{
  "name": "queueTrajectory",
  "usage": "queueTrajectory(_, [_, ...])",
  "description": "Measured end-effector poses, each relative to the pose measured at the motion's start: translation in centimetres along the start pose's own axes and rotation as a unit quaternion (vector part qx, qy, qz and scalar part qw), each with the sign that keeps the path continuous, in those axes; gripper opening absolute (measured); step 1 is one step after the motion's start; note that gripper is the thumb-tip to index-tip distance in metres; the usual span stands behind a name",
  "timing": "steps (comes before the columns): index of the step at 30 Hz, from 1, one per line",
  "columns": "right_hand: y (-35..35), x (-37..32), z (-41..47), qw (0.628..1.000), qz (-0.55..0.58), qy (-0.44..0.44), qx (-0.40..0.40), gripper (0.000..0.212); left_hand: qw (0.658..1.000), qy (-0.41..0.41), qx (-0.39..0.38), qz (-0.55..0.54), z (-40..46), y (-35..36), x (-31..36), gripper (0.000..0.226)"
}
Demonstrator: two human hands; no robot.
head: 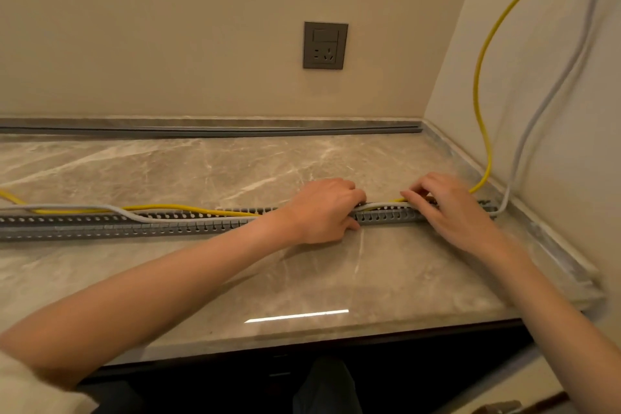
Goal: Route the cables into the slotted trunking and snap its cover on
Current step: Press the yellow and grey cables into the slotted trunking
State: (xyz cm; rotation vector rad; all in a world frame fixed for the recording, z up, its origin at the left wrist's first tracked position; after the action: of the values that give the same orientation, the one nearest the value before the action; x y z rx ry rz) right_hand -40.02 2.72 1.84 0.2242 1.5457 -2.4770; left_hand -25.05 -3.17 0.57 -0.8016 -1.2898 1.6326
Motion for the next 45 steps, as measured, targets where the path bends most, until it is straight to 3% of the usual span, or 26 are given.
queueTrajectory(4, [1.1, -0.3, 1.7, 0.997, 0.000, -0.043, -0.071, 0.034, 0.999, -0.044, -0.011, 0.004, -0.2, -0.5, -3.0, 0.034])
queueTrajectory(7, [1.9, 0.3, 3.3, 0.993, -0.016, -0.055, -0.103, 0.028, 0.997, -0.073, -0.018, 0.014, -0.6, -0.7, -5.4, 0.035])
queueTrajectory(12, [2.9, 2.3, 5.7, 0.984, -0.046, -0.015, -0.169, 0.036, 0.990, -0.133, -0.043, 0.028, -1.0, -1.0, -8.6, 0.034])
queueTrajectory(16, [2.3, 3.8, 7.3, 0.983, -0.043, 0.021, -0.178, 0.068, 0.984, -0.154, -0.076, 0.041, -0.2, -1.3, -9.2, 0.030])
queueTrajectory(21, [2.1, 5.4, 6.8, 0.987, -0.026, 0.026, -0.157, 0.075, 0.992, -0.121, -0.040, 0.025, 2.8, -1.1, -7.2, 0.042])
queueTrajectory(28, [1.4, 5.5, 6.6, 0.990, -0.049, 0.032, -0.132, 0.046, 0.996, -0.049, 0.033, -0.073, 4.8, 1.4, -5.2, 0.040])
queueTrajectory(32, [0.0, 5.0, 6.7, 0.996, 0.019, 0.037, -0.080, 0.028, 0.991, -0.036, 0.086, -0.100, 4.2, 2.1, -5.6, 0.033])
queueTrajectory(35, [0.2, 4.9, 6.4, 0.994, 0.049, 0.034, -0.097, 0.016, 0.989, -0.039, 0.099, -0.100, 4.1, 2.0, -5.6, 0.031])
queueTrajectory(45, [0.3, 5.1, 6.1, 0.995, 0.056, -0.007, -0.085, 0.020, 0.986, -0.050, 0.120, -0.101, 3.8, 2.0, -5.6, 0.034])
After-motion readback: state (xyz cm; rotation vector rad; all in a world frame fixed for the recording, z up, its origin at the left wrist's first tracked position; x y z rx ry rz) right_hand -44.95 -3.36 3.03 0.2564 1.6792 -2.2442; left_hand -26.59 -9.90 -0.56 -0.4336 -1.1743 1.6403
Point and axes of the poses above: each hand's wrist, its own z-axis towards the middle knuckle, its own y-axis out of the palm, x = y × z, the point moved 7 cm from there along z, towards the middle knuckle, and after that the axes turned 1 degree about z, right-handed, at the moved point
